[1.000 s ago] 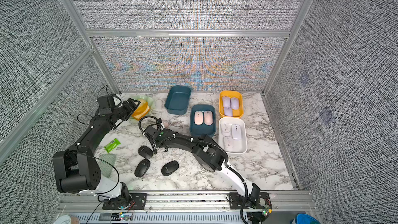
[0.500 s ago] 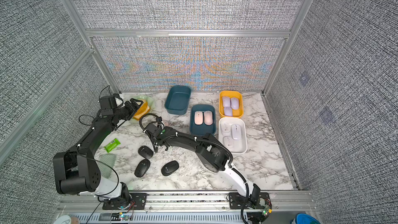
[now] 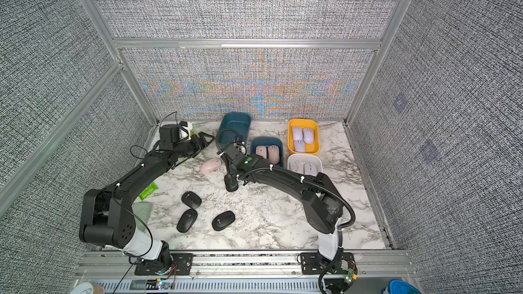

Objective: Place the mice by color into the storage box
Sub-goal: Pick up the mouse from the center of the board, then place the mouse in the storage box.

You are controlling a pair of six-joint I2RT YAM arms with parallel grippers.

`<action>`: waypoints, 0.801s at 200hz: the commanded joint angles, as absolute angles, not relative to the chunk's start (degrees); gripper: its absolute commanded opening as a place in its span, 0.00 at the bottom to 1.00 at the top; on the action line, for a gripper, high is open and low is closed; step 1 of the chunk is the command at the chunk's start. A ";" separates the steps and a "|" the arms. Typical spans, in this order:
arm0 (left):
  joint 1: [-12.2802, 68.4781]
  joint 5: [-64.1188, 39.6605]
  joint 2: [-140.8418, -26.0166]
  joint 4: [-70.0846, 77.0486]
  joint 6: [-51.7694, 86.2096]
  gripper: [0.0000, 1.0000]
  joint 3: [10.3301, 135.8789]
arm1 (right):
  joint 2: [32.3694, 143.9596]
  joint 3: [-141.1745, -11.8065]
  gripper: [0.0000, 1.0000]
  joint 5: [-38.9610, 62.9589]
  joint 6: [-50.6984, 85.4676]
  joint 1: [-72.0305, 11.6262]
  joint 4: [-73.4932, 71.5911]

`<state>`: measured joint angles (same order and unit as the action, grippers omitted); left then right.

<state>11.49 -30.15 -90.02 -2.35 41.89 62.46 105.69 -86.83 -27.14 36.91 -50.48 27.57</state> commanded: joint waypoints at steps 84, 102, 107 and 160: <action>21.62 -34.28 -99.30 -11.84 37.35 0.81 69.44 | 108.52 -83.35 0.58 -12.09 32.78 -35.82 32.65; 21.62 -33.37 -98.93 -12.13 37.00 0.81 69.49 | 111.50 -84.92 0.58 -10.33 32.61 -35.16 32.45; 21.62 -33.10 -98.90 -12.26 37.00 0.81 69.48 | 112.20 -85.42 0.58 -10.20 32.40 -35.10 32.48; 21.58 -33.30 -99.15 -12.17 37.16 0.81 69.52 | 117.45 -88.16 0.59 -9.24 33.93 -34.73 33.12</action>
